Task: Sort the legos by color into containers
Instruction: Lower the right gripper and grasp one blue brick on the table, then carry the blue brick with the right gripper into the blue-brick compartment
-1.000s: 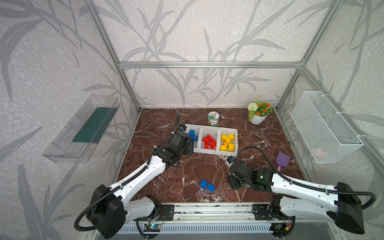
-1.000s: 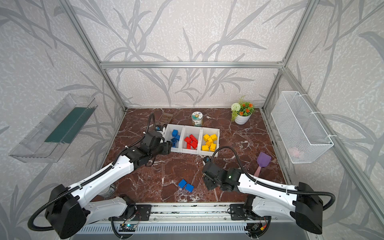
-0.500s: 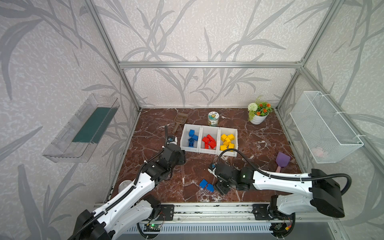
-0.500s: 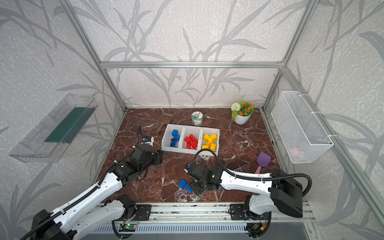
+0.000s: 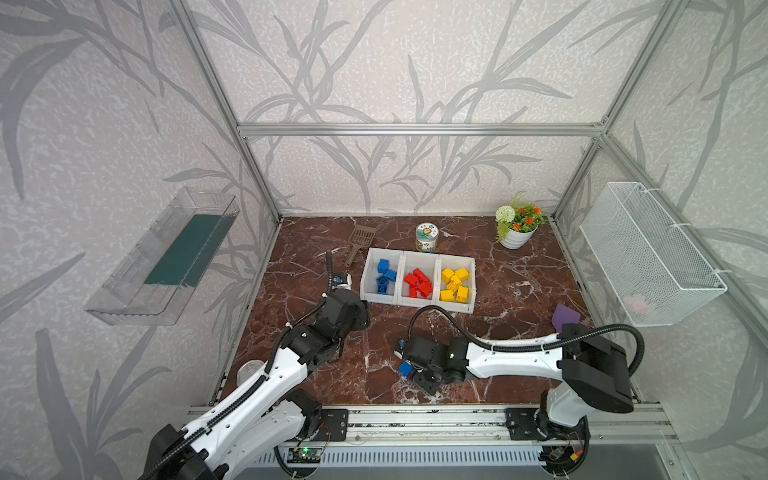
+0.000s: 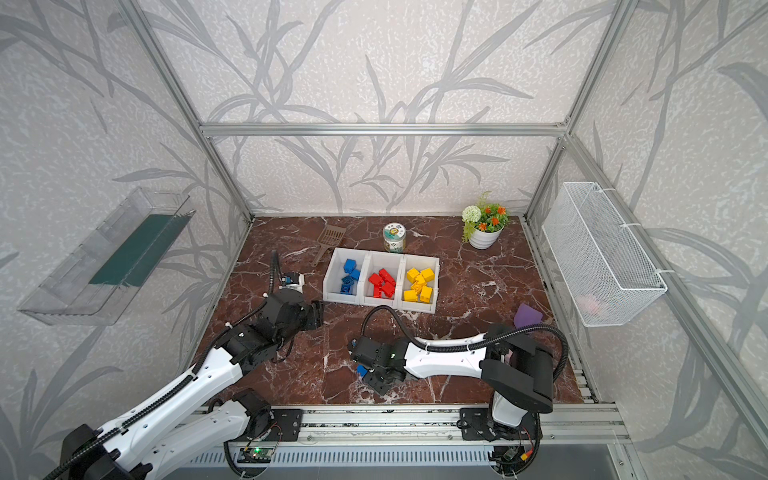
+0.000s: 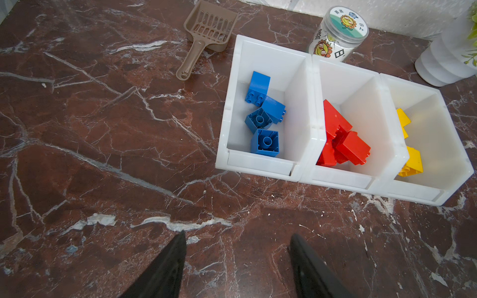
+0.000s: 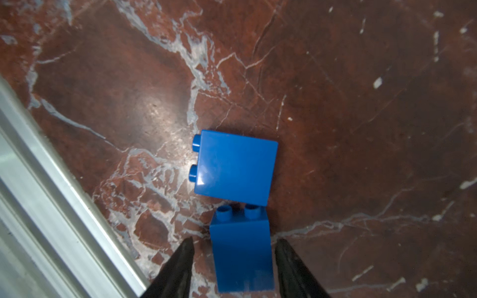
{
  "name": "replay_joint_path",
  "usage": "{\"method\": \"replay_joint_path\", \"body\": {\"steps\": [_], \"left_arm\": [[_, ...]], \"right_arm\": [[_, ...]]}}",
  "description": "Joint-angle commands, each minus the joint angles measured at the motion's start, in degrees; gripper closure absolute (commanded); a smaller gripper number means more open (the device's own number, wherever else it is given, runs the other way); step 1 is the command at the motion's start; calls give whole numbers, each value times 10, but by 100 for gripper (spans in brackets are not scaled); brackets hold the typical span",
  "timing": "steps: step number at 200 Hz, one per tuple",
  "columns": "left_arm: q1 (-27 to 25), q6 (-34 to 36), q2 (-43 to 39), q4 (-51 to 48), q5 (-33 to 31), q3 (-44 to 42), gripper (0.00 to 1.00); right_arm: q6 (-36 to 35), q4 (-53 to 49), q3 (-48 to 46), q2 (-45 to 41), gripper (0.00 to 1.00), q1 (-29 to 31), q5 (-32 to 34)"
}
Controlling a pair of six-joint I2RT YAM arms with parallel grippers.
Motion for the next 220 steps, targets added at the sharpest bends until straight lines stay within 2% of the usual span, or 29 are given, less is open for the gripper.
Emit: {"method": "replay_joint_path", "body": {"steps": [1,51,72,109,126,150,181,220], "left_arm": [[2,-12,-9,-14,-17,-4,34],[2,-17,-23,-18,-23,-12,34],[2,-24,-34,-24,-24,-17,34],[2,-35,-59,-31,-26,-31,34],[2,-42,-72,-36,-24,-37,34],[2,-53,-89,-40,-18,-47,34],[2,-60,-110,-45,-9,-56,34],[2,-70,-124,-53,4,-65,34]], "right_arm": [[9,-29,17,13,56,6,28],[11,-47,32,5,73,10,64],[-17,-70,65,-9,74,1,93],[-104,-80,177,0,74,-67,69],[-123,-80,248,25,74,-110,48],[-145,-86,360,113,74,-165,29],[-147,-115,502,224,74,-197,27],[-108,-136,604,315,73,-221,17]]}}
